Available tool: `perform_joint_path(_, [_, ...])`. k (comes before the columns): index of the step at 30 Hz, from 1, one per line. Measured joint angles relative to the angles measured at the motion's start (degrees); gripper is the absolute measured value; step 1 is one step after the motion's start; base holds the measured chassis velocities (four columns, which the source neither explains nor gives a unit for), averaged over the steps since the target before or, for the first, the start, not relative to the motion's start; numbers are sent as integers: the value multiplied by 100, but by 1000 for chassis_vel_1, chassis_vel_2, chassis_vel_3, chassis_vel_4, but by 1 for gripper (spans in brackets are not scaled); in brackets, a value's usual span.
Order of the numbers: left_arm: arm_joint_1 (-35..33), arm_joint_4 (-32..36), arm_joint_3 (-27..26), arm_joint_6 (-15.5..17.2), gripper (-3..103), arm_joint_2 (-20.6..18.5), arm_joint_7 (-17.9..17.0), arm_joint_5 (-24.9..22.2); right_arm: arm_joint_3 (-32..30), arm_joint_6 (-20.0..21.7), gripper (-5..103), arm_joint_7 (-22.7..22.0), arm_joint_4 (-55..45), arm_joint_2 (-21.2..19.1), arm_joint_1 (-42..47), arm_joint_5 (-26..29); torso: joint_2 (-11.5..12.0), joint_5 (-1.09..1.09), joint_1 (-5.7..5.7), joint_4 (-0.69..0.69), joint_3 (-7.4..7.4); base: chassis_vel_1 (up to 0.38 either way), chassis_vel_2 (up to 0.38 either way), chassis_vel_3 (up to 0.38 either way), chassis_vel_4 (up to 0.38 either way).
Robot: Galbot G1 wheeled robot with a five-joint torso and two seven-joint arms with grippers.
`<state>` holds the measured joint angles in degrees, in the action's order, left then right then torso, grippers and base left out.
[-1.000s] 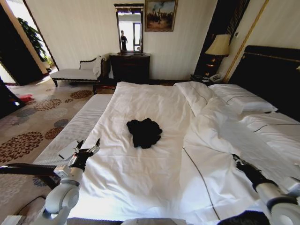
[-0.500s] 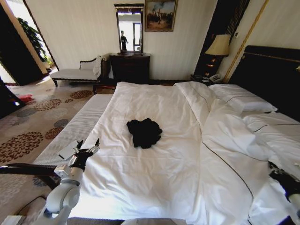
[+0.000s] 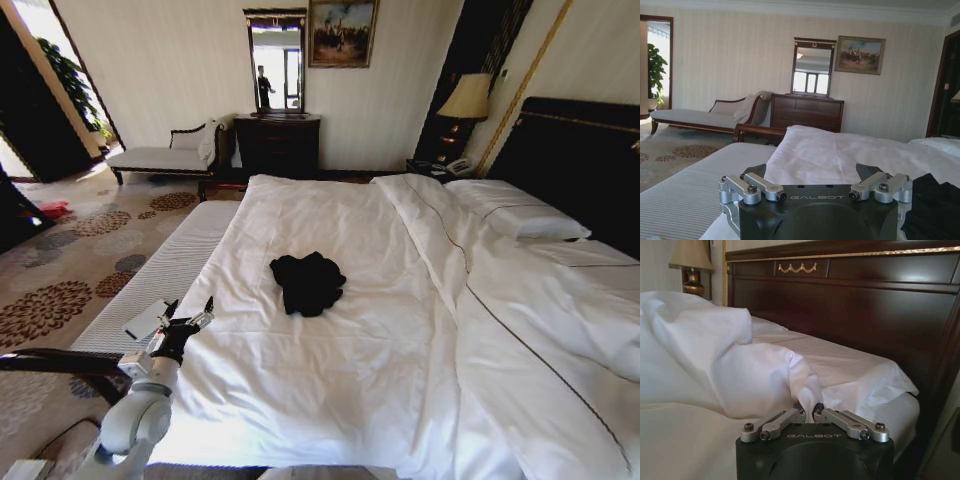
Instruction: Fold the clothes on the bed.
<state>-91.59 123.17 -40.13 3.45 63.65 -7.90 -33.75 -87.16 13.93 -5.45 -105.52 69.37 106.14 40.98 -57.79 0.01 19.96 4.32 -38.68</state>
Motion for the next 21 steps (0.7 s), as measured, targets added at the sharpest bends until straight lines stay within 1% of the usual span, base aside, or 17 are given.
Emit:
perform_joint_path(7, [-37,36,-2,0,100,-44,2,4,9,-169,2,-19,326,7,-216,-234,0,0,0,-1,0,0,0,0,0])
perform_joint_path(9, [-64,52,11,1,100,-42,1,40,21,-225,2,-69,510,5,-334,-488,0,-1,0,-3,0,0,0,0,0])
perform_joint_path(10, [-64,52,11,1,100,-42,1,40,21,-225,2,-69,510,5,-334,-488,0,-1,0,-3,0,0,0,0,0])
perform_joint_path(13, [-79,69,13,0,100,-37,1,53,26,-354,2,-157,942,-27,-441,-876,0,0,0,-2,0,0,0,0,0])
perform_joint_path(14, [-79,69,13,0,100,-37,1,53,26,-354,2,-157,942,-27,-441,-876,0,0,0,-2,0,0,0,0,0])
perform_joint_path(16, [-76,69,12,1,100,-36,0,60,40,-514,2,-246,1517,-78,-548,-1138,0,1,0,0,0,0,0,0,0])
perform_joint_path(18, [-74,69,12,1,100,-30,0,66,45,-584,2,-259,1692,-99,-580,-1203,0,1,0,0,0,0,0,0,0])
perform_joint_path(21, [-77,81,37,0,100,4,-12,101,72,-862,2,-274,2277,-178,-664,-1433,0,1,0,0,0,0,0,0,0])
